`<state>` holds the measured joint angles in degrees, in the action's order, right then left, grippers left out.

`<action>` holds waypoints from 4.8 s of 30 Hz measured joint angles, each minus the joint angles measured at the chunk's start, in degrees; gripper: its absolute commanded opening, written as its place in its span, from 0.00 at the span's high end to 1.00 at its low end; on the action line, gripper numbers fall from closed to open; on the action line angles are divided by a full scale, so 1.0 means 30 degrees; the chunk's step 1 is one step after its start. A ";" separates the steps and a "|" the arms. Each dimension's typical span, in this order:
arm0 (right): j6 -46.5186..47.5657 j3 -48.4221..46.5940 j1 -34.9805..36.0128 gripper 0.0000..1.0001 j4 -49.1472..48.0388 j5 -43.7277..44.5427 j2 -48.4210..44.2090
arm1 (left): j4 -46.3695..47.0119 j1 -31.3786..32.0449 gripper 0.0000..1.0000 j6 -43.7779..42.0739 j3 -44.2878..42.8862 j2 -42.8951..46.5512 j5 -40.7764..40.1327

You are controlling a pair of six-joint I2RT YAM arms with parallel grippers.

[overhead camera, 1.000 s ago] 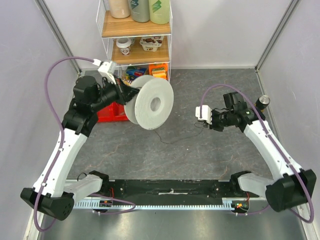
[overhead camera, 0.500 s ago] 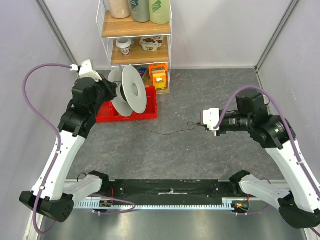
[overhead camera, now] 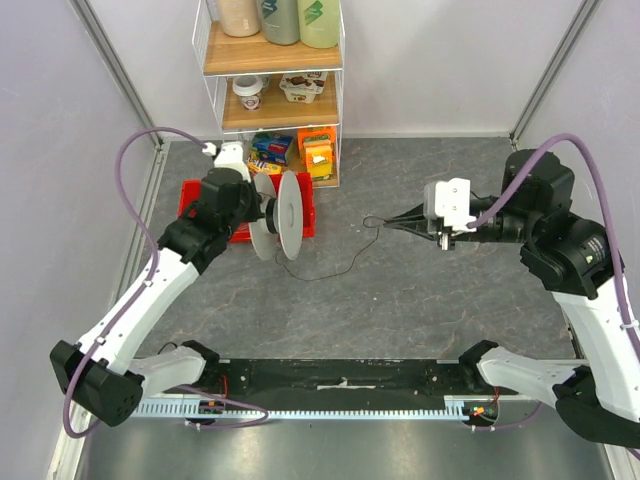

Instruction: Wrap the cables

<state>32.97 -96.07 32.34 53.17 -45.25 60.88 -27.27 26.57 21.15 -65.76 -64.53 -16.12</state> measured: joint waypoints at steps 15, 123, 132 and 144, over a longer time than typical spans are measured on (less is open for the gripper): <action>-0.4517 -0.2448 0.0117 1.00 -0.6594 -0.1209 0.1406 | 0.1559 0.4488 0.98 -0.2382 0.0612 -0.2878 -0.1239; -0.4896 1.0579 -1.7085 1.00 -1.9030 0.4867 0.4787 | 0.2703 -0.2331 0.98 0.4860 -1.1897 0.0015 1.2160; -0.4393 1.2014 -1.6619 1.00 -1.7121 0.1574 0.1865 | 0.2382 -0.2528 0.98 0.4969 -1.4192 -0.1078 0.5909; -0.1916 1.3158 -1.1664 1.00 -1.0666 -0.1530 -0.3198 | 0.2499 -0.2652 0.98 0.2120 -1.4273 -0.1086 -0.1501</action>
<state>27.22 -56.60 -2.66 21.17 -49.84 51.29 -19.77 18.61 27.51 -108.57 -67.79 -20.62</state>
